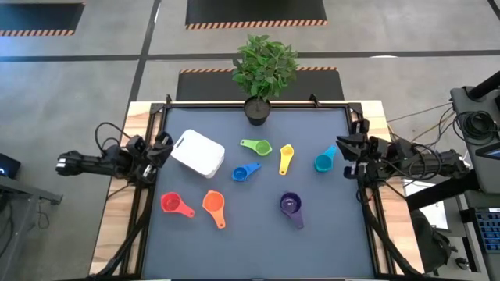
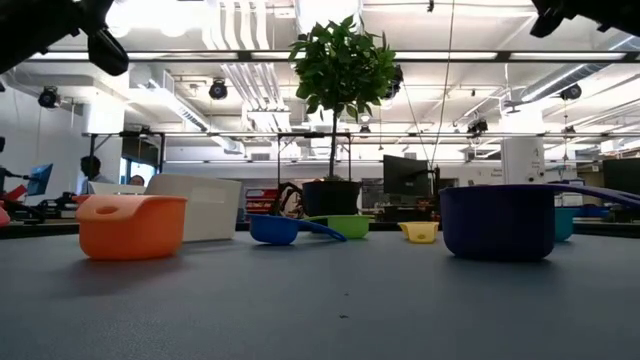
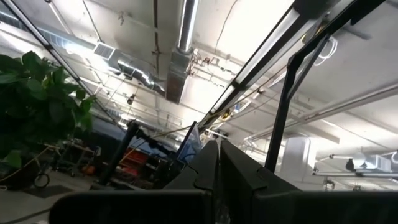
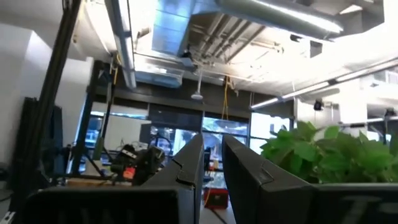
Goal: Nest measuring cups in basket
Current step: Stack the orange measuring cup on top of the violet measuring cup
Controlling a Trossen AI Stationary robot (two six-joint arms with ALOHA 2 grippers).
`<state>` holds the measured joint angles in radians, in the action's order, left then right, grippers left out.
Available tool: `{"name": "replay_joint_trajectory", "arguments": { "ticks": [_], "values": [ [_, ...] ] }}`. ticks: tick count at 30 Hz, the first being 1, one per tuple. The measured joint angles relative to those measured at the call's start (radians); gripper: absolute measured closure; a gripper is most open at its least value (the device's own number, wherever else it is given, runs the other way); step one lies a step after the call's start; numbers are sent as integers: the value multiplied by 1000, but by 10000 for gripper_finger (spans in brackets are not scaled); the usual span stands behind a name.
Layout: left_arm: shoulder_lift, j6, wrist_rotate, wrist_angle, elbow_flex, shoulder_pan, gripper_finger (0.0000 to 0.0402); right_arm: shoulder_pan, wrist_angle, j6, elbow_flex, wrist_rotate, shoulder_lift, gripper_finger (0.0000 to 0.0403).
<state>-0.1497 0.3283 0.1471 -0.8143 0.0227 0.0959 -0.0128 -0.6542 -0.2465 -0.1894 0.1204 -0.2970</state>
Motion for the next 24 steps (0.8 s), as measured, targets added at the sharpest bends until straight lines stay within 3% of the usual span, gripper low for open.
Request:
{"name": "replay_joint_trajectory", "arguments": {
  "ticks": [9, 17, 21, 24],
  "values": [
    [-182, 5, 0, -197, 0, 1, 402, 0, -17, -44, 0, -72, 1, 355],
    [-273, 22, 10, -232, 0, 1, 402, 0, -10, -61, 0, -80, 1, 355],
    [-339, 31, 27, -187, 64, 2, 402, 0, -10, -61, 0, -103, 1, 355],
    [-396, 32, 27, -65, 169, 5, 402, 0, -15, -53, 0, -99, 2, 355]
  ]
}}
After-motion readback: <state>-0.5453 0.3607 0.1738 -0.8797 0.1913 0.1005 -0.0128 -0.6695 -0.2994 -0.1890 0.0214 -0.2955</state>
